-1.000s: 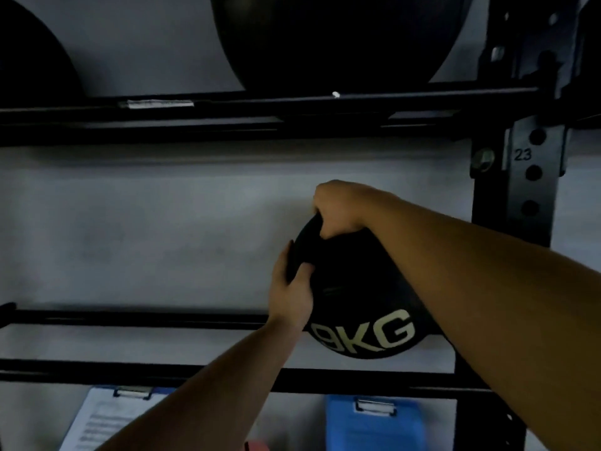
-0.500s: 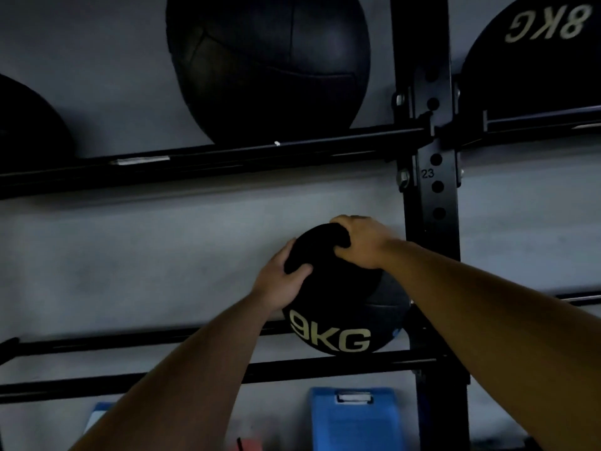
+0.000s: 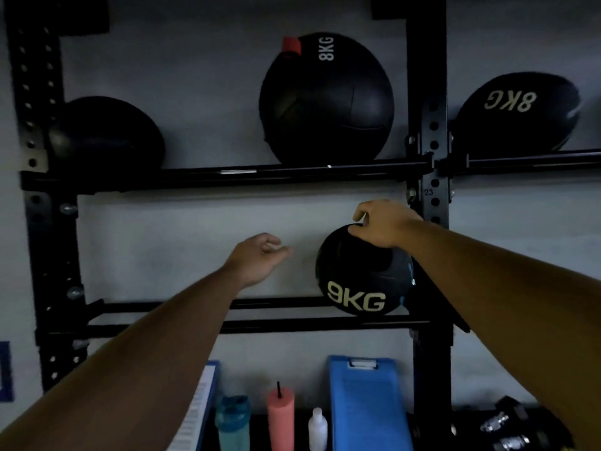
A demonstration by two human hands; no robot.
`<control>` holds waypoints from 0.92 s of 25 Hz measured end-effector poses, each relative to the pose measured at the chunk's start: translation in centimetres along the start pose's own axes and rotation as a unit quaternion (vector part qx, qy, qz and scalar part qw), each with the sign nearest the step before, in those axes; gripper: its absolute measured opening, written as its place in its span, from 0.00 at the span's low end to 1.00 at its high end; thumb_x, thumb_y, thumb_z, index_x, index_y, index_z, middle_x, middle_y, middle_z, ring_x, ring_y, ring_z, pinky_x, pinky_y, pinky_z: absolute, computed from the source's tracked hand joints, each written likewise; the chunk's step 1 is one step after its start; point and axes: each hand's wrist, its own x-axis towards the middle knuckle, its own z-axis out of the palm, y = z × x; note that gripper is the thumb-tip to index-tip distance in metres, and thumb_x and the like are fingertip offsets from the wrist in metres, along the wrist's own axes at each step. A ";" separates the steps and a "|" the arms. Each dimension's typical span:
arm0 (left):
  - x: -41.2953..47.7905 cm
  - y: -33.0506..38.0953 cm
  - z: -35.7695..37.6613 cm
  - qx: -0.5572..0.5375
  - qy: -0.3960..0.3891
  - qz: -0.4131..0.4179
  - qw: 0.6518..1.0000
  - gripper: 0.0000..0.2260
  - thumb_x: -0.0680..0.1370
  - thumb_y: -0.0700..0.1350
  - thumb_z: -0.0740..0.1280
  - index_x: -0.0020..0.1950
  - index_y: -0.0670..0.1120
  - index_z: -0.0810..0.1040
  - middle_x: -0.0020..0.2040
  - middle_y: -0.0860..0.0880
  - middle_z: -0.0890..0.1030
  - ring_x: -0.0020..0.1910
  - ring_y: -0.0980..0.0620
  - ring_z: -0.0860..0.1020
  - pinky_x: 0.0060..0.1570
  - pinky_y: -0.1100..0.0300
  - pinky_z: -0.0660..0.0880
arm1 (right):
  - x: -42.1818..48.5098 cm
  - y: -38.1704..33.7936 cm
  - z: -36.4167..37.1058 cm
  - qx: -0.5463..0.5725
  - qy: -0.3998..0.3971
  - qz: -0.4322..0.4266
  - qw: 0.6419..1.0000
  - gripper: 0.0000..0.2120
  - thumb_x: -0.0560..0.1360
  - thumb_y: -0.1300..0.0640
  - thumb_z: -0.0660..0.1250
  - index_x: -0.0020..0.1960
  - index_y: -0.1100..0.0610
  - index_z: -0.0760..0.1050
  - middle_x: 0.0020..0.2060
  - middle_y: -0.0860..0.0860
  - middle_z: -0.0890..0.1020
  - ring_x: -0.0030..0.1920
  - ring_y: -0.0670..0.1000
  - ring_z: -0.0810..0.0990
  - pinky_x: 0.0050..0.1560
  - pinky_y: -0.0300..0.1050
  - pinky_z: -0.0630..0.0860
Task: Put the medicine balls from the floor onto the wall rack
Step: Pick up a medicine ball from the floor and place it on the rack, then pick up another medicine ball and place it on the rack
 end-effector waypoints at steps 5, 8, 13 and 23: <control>-8.2 -1.6 -9.5 0.128 -0.020 0.029 0.991 0.23 0.76 0.68 0.69 0.63 0.55 0.79 0.53 0.56 0.82 0.55 0.52 0.81 0.57 0.55 0.76 | -9.0 -5.3 -1.2 -0.005 -0.012 0.040 0.999 0.10 0.78 0.38 0.67 0.52 0.43 0.77 0.56 0.48 0.83 0.54 0.53 0.81 0.56 0.53 0.81; -13.0 -3.2 -13.1 0.166 -0.024 0.036 0.985 0.27 0.75 0.71 0.67 0.65 0.54 0.79 0.57 0.55 0.82 0.56 0.51 0.81 0.63 0.50 0.77 | -14.2 -8.4 -0.5 0.058 -0.003 0.080 0.995 0.11 0.77 0.38 0.68 0.52 0.44 0.79 0.52 0.48 0.83 0.52 0.52 0.82 0.57 0.55 0.81; -20.3 -5.3 -15.9 0.146 -0.053 0.021 0.988 0.26 0.74 0.72 0.68 0.62 0.56 0.80 0.56 0.55 0.83 0.52 0.52 0.83 0.60 0.50 0.79 | -21.1 -13.7 1.0 0.081 -0.049 0.093 0.991 0.13 0.76 0.38 0.70 0.54 0.45 0.80 0.54 0.48 0.83 0.51 0.52 0.82 0.55 0.51 0.81; -36.2 -7.2 -21.2 0.229 -0.063 -0.043 0.970 0.27 0.73 0.73 0.67 0.62 0.55 0.81 0.56 0.55 0.85 0.57 0.51 0.83 0.62 0.52 0.78 | -30.5 -23.8 4.1 0.124 -0.100 0.068 0.985 0.13 0.72 0.37 0.70 0.51 0.44 0.79 0.53 0.48 0.85 0.53 0.53 0.83 0.59 0.52 0.80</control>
